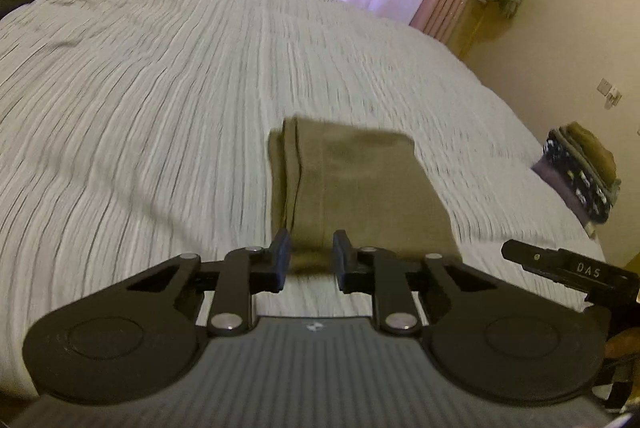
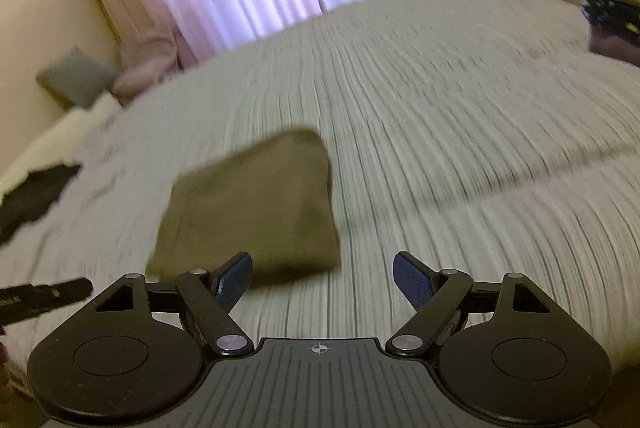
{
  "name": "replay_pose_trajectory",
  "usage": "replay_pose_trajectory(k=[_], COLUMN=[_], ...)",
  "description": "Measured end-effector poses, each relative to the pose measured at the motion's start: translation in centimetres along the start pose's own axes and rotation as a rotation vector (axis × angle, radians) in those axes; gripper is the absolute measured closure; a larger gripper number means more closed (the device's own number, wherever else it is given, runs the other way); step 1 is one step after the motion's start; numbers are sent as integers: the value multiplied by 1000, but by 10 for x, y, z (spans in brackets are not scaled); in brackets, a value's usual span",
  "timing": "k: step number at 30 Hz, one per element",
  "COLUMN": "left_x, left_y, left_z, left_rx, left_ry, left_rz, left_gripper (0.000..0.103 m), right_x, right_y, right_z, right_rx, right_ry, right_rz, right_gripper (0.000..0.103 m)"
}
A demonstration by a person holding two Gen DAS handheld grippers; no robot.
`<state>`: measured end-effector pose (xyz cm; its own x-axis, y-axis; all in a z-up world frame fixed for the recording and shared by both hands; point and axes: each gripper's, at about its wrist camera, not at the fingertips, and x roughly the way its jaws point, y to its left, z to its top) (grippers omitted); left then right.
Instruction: Fold clothes
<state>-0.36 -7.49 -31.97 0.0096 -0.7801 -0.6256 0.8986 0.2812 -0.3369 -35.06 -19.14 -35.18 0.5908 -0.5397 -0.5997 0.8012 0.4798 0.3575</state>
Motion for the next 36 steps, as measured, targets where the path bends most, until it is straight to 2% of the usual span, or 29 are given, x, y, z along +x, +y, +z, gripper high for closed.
replay_pose_trajectory(k=[1, 2, 3, 4, 8, 11, 19, 24, 33, 36], left_x=[9, 19, 29, 38, 77, 103, 149, 157, 149, 157], left_y=[-1, -3, -5, -7, -5, 8, 32, 50, 79, 92], left_z=[8, 15, 23, 31, 57, 71, 78, 78, 60, 61], left_rx=[0, -1, 1, 6, 15, -52, -146, -257, -432, -498], left_ry=[0, -2, -4, -7, 3, 41, 104, 126, 168, 166], left_rz=[-3, -8, -11, -5, 12, -35, -93, -184, -328, -379], left_gripper=[85, 85, 85, 85, 85, 83, 82, 81, 82, 82], right_x=[8, 17, 27, 38, 78, 105, 156, 167, 162, 163], right_y=[-2, -3, -4, -5, -2, -1, -6, -10, -9, -8], right_z=[8, 16, 24, 30, 54, 67, 88, 81, 75, 74], right_rx=[-4, -10, -14, -13, -38, -36, -31, 2, 18, 23], right_ry=[-3, -8, -10, -1, -5, 5, 22, 49, 42, 45], right_rz=[7, 17, 27, 39, 89, 119, 172, 197, 199, 200], right_gripper=[25, 44, 53, 58, 60, 60, 60, 60, 59, 59])
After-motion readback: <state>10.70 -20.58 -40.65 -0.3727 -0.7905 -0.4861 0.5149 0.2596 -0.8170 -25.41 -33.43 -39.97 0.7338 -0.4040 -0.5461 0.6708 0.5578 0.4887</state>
